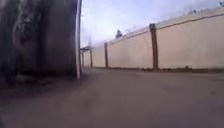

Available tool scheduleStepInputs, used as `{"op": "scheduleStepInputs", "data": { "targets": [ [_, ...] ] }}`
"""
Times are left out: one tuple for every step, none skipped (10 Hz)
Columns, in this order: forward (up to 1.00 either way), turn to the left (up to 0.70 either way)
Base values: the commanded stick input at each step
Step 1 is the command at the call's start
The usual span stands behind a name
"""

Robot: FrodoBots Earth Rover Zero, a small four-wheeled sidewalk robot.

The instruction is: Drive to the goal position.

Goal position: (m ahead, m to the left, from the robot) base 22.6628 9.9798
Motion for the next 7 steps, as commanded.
{"op": "scheduleStepInputs", "data": {
  "targets": [
    [0.5,0.0],
    [0.5,0.0],
    [0.5,0.0],
    [0.5,0.0],
    [0.5,0.0],
    [0.5,0.0],
    [0.5,0.0]
  ]
}}
